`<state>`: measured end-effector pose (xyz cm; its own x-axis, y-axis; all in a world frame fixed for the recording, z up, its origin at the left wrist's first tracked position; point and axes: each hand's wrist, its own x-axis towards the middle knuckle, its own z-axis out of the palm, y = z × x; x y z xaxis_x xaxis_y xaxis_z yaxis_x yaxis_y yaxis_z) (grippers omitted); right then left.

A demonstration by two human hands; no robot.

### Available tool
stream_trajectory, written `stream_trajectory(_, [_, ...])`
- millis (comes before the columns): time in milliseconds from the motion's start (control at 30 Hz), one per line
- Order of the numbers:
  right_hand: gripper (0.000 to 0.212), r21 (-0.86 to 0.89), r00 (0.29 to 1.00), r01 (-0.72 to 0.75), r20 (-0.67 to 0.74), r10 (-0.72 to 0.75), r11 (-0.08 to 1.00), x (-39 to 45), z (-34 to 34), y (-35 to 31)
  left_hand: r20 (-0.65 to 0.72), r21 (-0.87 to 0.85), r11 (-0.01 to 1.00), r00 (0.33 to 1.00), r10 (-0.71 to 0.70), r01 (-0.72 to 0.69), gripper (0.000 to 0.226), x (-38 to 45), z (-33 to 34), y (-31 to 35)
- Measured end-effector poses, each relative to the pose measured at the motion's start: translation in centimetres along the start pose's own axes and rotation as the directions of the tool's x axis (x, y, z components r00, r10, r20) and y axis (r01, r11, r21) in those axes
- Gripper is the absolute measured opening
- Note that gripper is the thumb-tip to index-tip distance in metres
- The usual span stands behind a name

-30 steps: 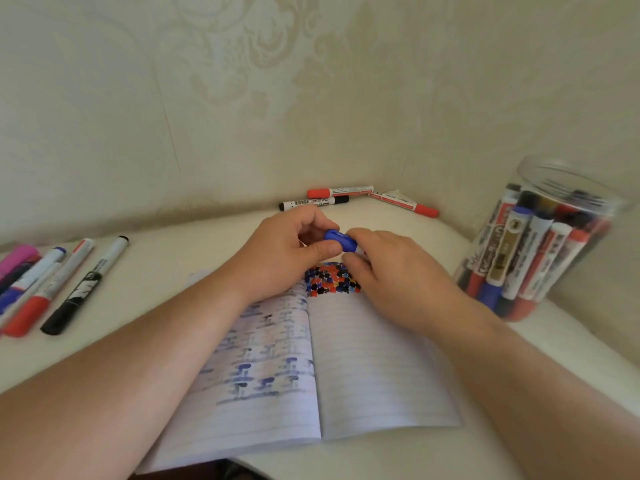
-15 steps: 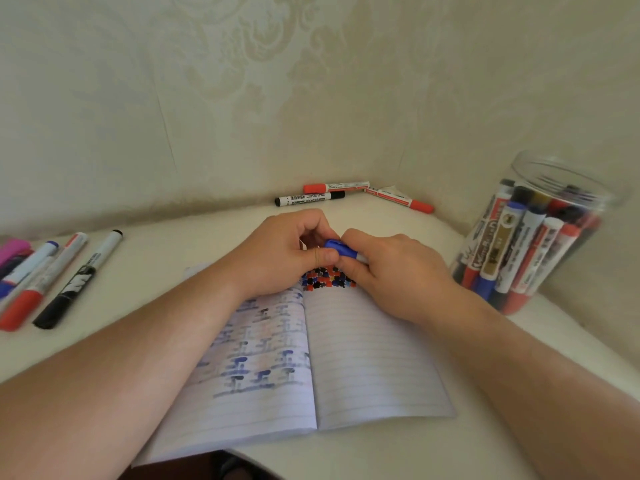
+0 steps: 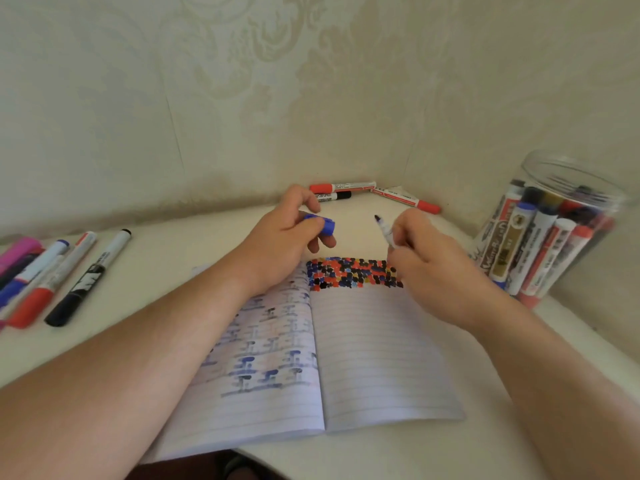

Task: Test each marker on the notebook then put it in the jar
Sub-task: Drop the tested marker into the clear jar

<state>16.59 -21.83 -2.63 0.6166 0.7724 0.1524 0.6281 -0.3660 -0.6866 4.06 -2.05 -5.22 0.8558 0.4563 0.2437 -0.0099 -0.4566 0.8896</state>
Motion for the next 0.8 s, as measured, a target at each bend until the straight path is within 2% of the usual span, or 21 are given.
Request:
stream_trajectory(33, [0.032, 0.201, 1.000, -0.011, -0.026, 0.017, 0.980, 0.0, -0.4, 0.0, -0.006, 0.025, 1.000, 1.000, 0.005, -0.005, 0.017, 0.0, 0.0, 0.0])
stream_trajectory(67, [0.048, 0.430, 0.999, -0.027, -0.012, 0.036, 0.902, 0.1, -0.9, 0.2, 0.002, 0.051, 0.998, 1.000, 0.019, -0.020, 0.023, -0.1, 0.0, 0.0])
stream_trajectory(100, [0.061, 0.623, 0.999, -0.044, 0.024, 0.037, 0.781, 0.4, -1.4, 0.4, 0.025, 0.076, 0.997, 0.999, 0.030, -0.032, 0.030, -0.1, 0.0, 0.1])
stream_trajectory(167, [0.066, 0.821, 0.997, -0.045, 0.070, -0.022, 0.569, 0.8, -2.1, 0.9, 0.115, 0.145, 0.988, 0.993, 0.032, -0.049, 0.035, -0.2, 0.1, 0.1])
stream_trajectory(200, [0.058, 0.846, 0.995, -0.042, 0.082, -0.052, 0.531, 0.8, -2.2, 1.1, 0.172, 0.205, 0.977, 0.985, 0.030, -0.066, 0.032, -0.2, 0.2, 0.1])
stream_trajectory(267, [0.025, 0.831, 0.994, -0.028, 0.084, -0.075, 0.556, 0.8, -1.8, 1.3, 0.280, 0.367, 0.922, 0.960, 0.017, -0.123, 0.023, 0.0, 0.5, 0.0])
stream_trajectory(300, [0.012, 0.814, 0.992, -0.041, 0.102, -0.073, 0.579, 0.8, -1.6, 1.4, 0.322, 0.448, 0.880, 0.947, 0.003, -0.155, 0.025, -0.1, 0.5, 0.0])
stream_trajectory(367, [0.027, 0.782, 0.984, -0.113, 0.175, -0.043, 0.614, 1.0, -1.1, 2.0, 0.370, 0.538, 0.818, 0.929, -0.013, -0.203, 0.039, -0.2, 0.6, 0.0])
stream_trajectory(467, [0.018, 0.723, 0.981, -0.142, 0.193, 0.000, 0.676, 1.1, -0.5, 2.0, 0.396, 0.547, 0.804, 0.918, -0.004, -0.232, 0.042, -0.5, 0.6, 0.3])
stream_trajectory(667, [0.032, 0.499, 0.996, -0.092, 0.059, 0.072, 0.862, 0.9, 1.1, 1.7, 0.385, 0.539, 0.813, 0.923, -0.006, -0.220, 0.041, -0.6, 0.6, 0.4])
stream_trajectory(800, [0.029, 0.396, 0.991, -0.131, 0.032, 0.129, 0.909, 0.8, 1.4, 1.7, 0.393, 0.543, 0.809, 0.919, -0.008, -0.225, 0.044, -0.5, 0.6, 0.3])
